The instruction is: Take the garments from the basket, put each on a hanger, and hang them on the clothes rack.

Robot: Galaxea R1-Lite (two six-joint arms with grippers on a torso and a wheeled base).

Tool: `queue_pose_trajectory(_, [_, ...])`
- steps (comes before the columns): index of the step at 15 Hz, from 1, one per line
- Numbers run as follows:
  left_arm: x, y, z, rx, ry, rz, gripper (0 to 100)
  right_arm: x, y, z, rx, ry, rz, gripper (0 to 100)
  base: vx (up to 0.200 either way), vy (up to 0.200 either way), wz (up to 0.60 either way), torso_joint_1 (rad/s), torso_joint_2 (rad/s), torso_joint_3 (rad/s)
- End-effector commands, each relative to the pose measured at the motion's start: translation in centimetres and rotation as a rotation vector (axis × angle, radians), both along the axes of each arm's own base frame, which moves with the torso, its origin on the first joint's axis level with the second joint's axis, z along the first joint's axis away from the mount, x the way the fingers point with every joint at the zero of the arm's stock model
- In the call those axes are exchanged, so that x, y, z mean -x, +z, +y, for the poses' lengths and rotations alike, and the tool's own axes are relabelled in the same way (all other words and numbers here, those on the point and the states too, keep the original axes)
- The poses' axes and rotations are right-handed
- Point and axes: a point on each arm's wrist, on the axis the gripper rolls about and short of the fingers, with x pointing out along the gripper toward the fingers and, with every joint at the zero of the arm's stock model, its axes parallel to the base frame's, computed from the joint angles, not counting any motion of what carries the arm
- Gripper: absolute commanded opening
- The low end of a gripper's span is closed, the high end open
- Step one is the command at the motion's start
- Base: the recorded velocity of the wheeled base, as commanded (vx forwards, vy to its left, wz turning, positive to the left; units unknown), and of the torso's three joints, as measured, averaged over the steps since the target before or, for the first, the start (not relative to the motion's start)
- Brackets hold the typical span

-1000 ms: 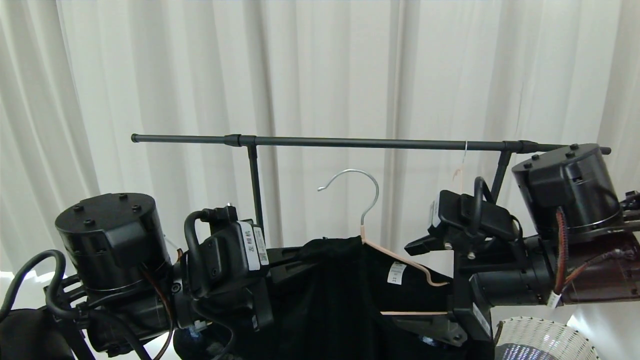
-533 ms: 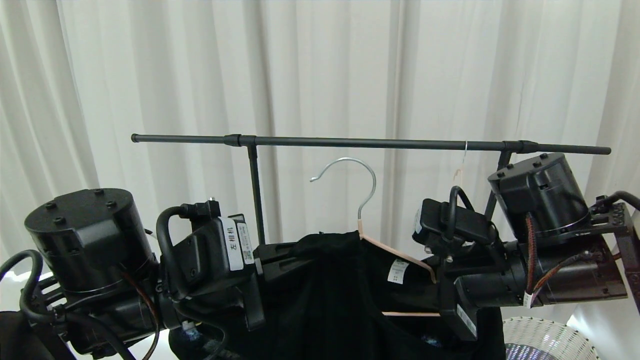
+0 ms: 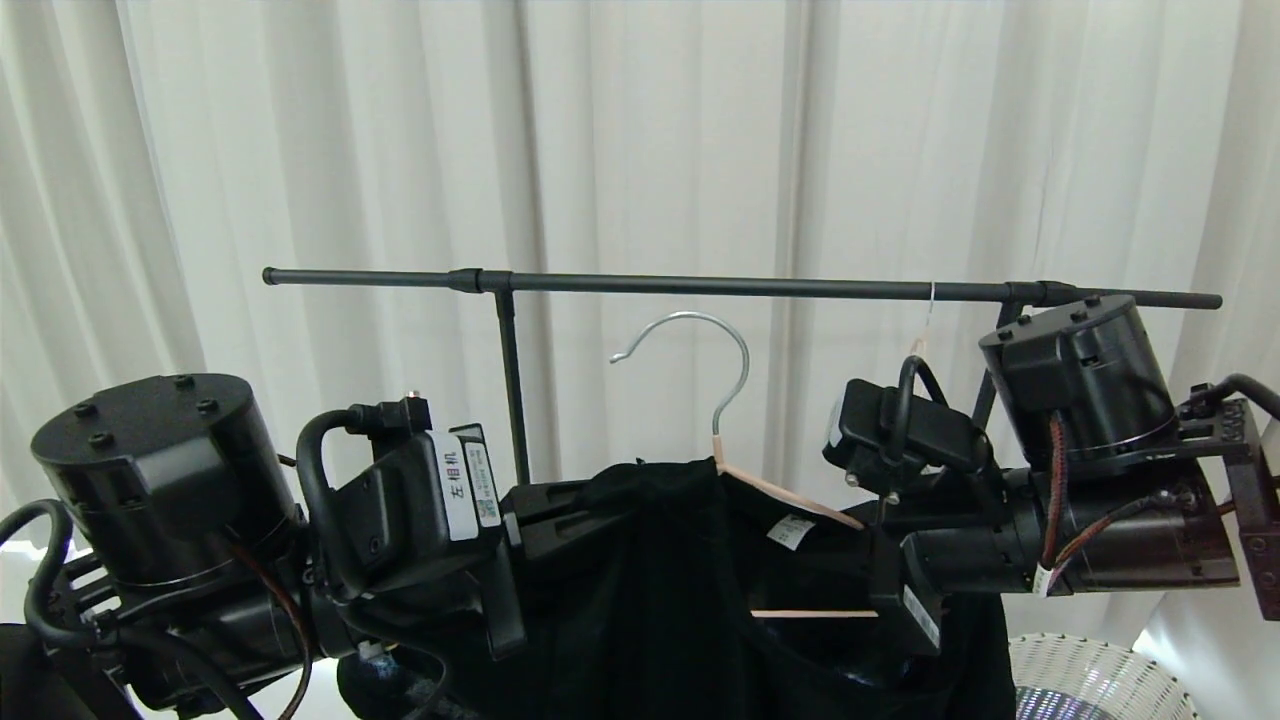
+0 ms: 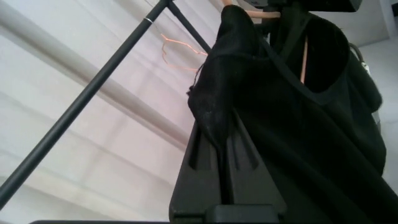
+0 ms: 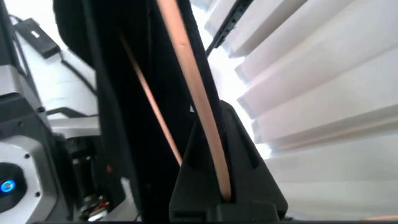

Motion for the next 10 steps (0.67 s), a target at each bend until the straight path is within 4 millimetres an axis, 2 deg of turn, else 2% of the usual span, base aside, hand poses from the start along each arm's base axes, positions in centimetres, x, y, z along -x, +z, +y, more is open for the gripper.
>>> queue_pose_trajectory(1, [0.0,-0.2,0.0,-0.005,-0.002,0.006,100,0.1,0.2,-0.1,-0.008,0.006,-0.016,0,0.0,0.0,0.0,0.0,0.0,0.0])
queue_pose_trajectory(6, [0.3,-0.3,1.0,0.007,0.032,0.031,100,0.0,1.9,-2.4,-0.016,-0.017,-0.13,0,0.0,0.0,0.0,0.0,0.0,0.0])
queue_pose_trajectory(10, [1.1,0.2,2.6,0.048,0.084,0.058,100,-0.9,2.6,-5.8,0.005,-0.112,-0.198,0,0.0,0.0,0.0,0.0,0.0,0.0])
